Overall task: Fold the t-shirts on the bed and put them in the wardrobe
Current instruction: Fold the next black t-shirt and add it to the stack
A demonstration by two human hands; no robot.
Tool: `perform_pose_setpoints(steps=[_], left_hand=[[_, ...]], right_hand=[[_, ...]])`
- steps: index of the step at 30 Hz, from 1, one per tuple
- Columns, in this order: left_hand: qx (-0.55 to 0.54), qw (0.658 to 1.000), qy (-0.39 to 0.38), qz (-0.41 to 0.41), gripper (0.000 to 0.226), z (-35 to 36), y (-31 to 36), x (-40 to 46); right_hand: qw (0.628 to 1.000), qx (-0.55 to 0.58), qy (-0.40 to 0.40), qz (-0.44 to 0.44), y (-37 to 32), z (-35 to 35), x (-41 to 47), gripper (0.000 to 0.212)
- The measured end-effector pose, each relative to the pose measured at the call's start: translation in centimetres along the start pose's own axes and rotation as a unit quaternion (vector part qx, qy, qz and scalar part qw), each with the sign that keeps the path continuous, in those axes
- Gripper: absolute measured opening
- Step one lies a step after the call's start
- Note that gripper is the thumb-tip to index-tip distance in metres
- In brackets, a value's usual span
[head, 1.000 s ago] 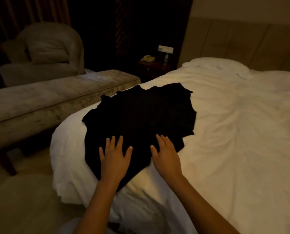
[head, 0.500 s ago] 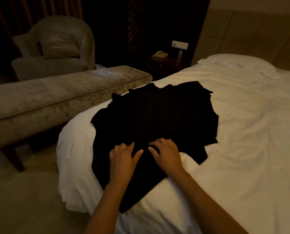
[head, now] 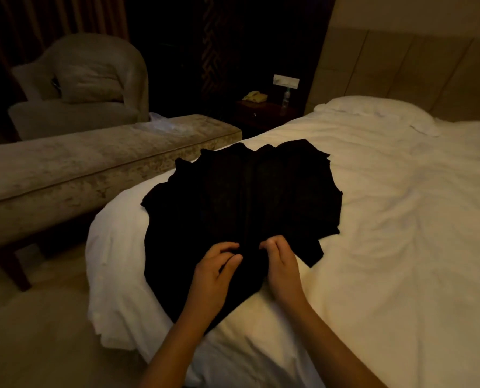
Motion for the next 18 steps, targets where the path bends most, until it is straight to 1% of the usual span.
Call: perform_pose_setpoints(steps=[1, 2, 4, 5, 7, 8, 9, 10, 11, 12, 14, 15, 16, 17, 18], left_hand=[[-0.042, 0.999, -0.019, -0.012, 0.018, 0.3, 0.5, -0.6], [-0.080, 0.996, -0.038, -0.021, 0.022, 0.5, 1.2, -1.2], [-0.111, 0.991, -0.075, -0.027, 0.034, 0.9, 2.0, -2.0], [-0.115, 0.987, -0.106, -0.025, 0.038, 1.3, 2.2, -2.4], [-0.102, 0.975, -0.199, -0.021, 0.039, 2.5, 2.6, -3.4], [-0.091, 0.965, -0.247, -0.020, 0.039, 3.1, 2.7, -3.8], [-0.086, 0.956, -0.280, -0.023, 0.040, 3.4, 2.7, -4.1], [-0.084, 0.955, -0.282, -0.028, 0.040, 3.4, 2.8, -4.0], [-0.084, 0.963, -0.255, -0.038, 0.041, 3.3, 2.6, -3.7], [-0.099, 0.973, -0.200, -0.066, 0.044, 2.7, 2.3, -3.1], [-0.146, 0.978, -0.056, -0.136, 0.043, 1.3, 0.7, -2.1], [-0.146, 0.978, 0.005, -0.148, 0.037, 0.6, 0.2, -1.8], [-0.118, 0.982, 0.044, -0.138, 0.029, 0.0, 0.1, -1.5], [-0.069, 0.989, 0.063, -0.110, 0.020, -0.4, 0.3, -1.2], [-0.019, 0.995, 0.065, -0.079, 0.016, -0.4, 0.7, -0.9]], right_hand=[[0.999, 0.028, 0.011, 0.026, 0.6, -0.1, 0.1, 0.014], [0.996, 0.065, 0.018, 0.066, 1.0, -0.1, 0.3, 0.022], [0.974, 0.155, 0.022, 0.166, 1.6, 0.2, 0.8, 0.064], [0.960, 0.195, 0.018, 0.200, 1.8, 0.4, 1.3, 0.073], [0.931, 0.249, -0.014, 0.268, 1.4, 1.0, 1.9, 0.074], [0.920, 0.255, -0.034, 0.295, 1.5, 1.5, 1.9, 0.079], [0.919, 0.244, -0.044, 0.308, 1.6, 1.8, 1.7, 0.079], [0.923, 0.229, -0.043, 0.305, 1.5, 1.9, 1.5, 0.071], [0.933, 0.213, -0.027, 0.289, 1.6, 1.7, 1.4, 0.059], [0.940, 0.203, -0.013, 0.273, 1.8, 1.3, 1.2, 0.049], [0.949, 0.202, -0.003, 0.243, 1.6, -0.1, 0.3, 0.041], [0.952, 0.200, -0.008, 0.232, 1.4, -0.9, -0.4, 0.038], [0.953, 0.199, -0.015, 0.227, 1.2, -1.7, -1.2, 0.035], [0.954, 0.195, -0.021, 0.228, 1.2, -2.7, -2.1, 0.032], [0.956, 0.182, -0.031, 0.226, 0.9, -3.6, -3.2, 0.029]])
Point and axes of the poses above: each hand's wrist, its own x-axis towards the middle knuckle, its own z-axis out of the palm, y = z × x, the point moved 7 cm from there along x, towards the middle knuckle, and after that the axes turned 2 degrees about x, right-handed, at the moved point
